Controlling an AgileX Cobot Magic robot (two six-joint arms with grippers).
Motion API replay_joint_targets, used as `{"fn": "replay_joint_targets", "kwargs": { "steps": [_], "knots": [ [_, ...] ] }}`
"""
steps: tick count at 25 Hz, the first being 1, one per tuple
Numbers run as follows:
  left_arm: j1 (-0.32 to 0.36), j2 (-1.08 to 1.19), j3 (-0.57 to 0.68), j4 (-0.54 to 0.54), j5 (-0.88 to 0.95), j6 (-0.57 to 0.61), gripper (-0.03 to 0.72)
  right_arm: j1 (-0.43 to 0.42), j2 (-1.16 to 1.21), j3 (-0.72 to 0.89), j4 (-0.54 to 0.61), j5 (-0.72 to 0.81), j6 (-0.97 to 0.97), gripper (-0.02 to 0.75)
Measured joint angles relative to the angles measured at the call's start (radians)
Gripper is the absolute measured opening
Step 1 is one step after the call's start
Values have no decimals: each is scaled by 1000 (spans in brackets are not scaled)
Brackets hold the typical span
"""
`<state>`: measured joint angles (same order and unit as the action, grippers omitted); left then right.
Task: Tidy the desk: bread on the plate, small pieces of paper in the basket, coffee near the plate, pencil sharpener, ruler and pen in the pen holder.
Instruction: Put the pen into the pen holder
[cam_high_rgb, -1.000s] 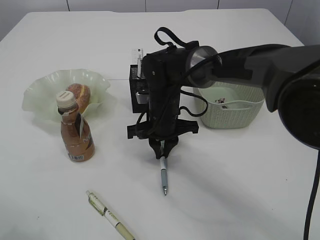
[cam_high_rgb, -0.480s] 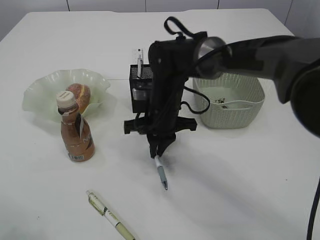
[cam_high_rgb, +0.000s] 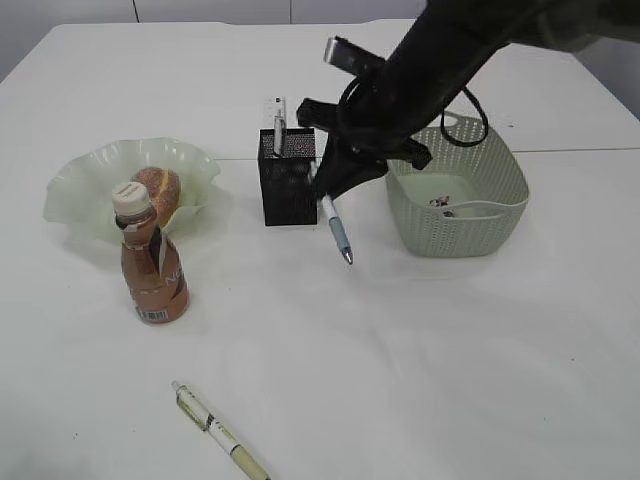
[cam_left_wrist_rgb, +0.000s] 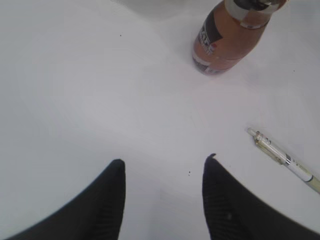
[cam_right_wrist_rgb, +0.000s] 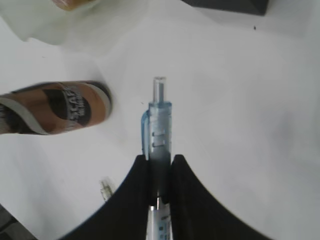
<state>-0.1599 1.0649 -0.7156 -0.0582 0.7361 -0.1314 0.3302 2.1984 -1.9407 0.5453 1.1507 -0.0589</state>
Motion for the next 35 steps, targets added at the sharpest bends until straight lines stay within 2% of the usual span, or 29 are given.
{"fn": "replay_joint_targets", "kwargs": {
  "steps": [4,9,15,20,25,35],
  "knots": [
    [0,0,0,0,-3,0,370,-60,-11,0,179,-24,-160,55],
    [0,0,0,-3,-6,0,370,-112,-11,0,469,-78,-446,55],
    [0,0,0,-10,-6,0,370,-128,-2,0,790,-181,-780,55],
    [0,0,0,-34,-6,0,370,-128,33,1,994,-303,-1045,55],
    [0,0,0,-41,-8,0,370,-128,71,1,1112,-414,-1277,55],
    [0,41,0,-45,9,0,370,-128,162,1,1218,-455,-1423,56]
  ]
}}
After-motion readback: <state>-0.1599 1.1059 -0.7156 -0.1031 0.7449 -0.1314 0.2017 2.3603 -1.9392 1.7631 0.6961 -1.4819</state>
